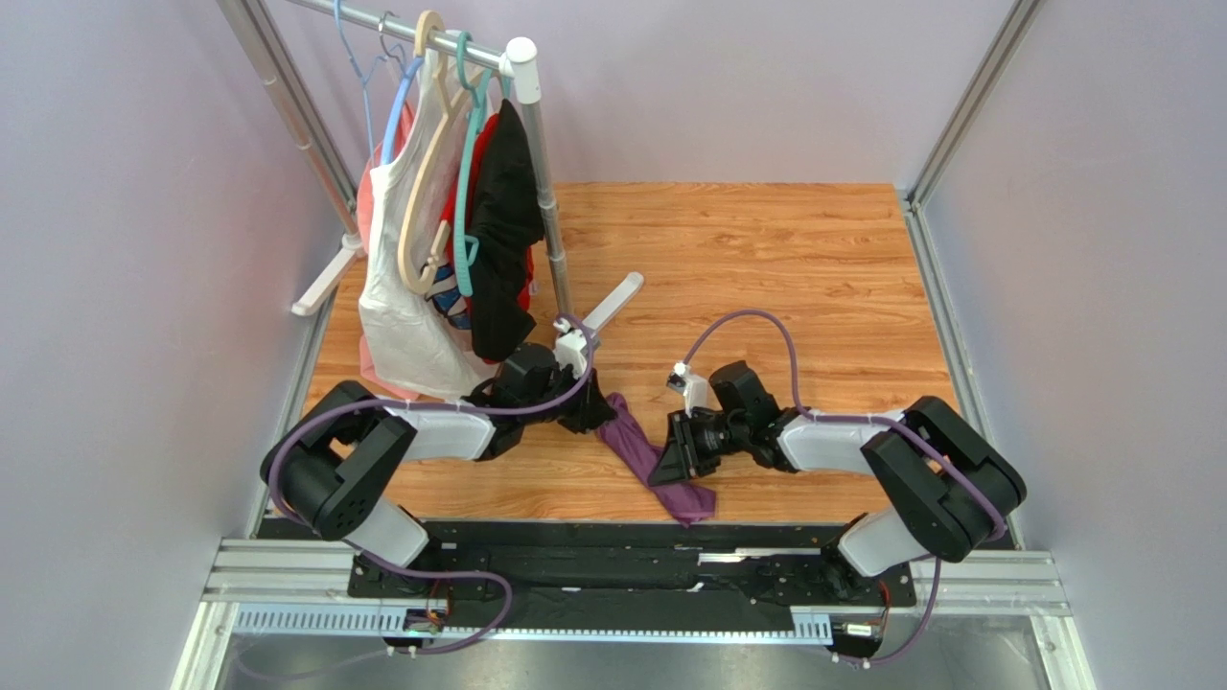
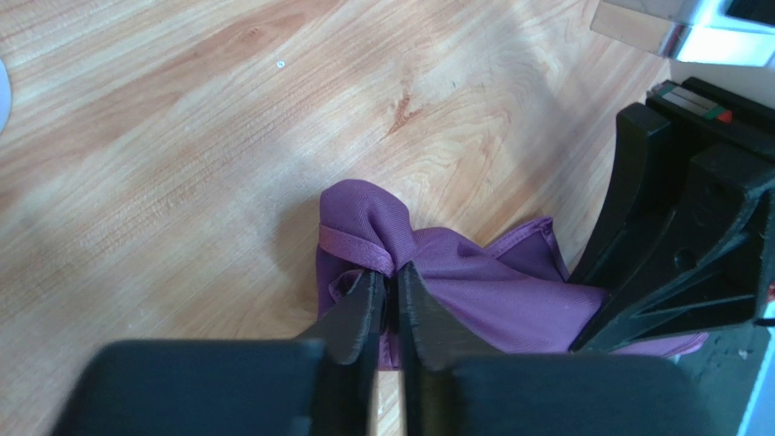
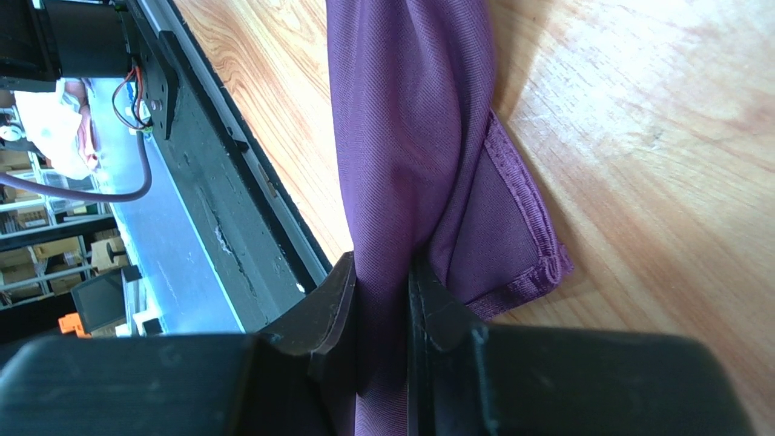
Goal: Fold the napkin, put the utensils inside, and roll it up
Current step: Roll the napkin with the utensil
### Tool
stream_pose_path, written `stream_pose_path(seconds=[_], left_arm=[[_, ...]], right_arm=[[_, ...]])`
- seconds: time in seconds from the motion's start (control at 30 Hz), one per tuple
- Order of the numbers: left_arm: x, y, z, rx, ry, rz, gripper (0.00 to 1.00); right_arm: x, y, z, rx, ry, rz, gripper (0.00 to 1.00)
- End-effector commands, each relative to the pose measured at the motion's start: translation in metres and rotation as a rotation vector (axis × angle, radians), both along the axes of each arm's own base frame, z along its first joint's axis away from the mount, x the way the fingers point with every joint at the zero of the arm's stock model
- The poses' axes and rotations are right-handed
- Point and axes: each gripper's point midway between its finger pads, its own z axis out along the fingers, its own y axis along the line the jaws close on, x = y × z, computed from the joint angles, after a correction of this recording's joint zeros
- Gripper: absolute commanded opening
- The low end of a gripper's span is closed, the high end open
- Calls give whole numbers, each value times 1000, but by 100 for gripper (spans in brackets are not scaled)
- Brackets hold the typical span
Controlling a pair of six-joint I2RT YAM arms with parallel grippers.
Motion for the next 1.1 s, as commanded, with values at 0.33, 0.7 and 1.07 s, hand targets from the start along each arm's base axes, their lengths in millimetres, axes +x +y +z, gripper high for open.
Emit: stream_pose_path(seconds=[0.33, 0.7, 1.07], left_arm=[[3, -5, 4, 39, -15, -69, 0], [2, -10, -1, 50, 15, -98, 0], [4, -10, -3, 73, 30, -100, 0]], right_arm=[[12, -28, 27, -172, -90, -91, 77], [31, -31, 74, -347, -498, -165, 78], [18, 13, 60, -539, -797, -72, 62]])
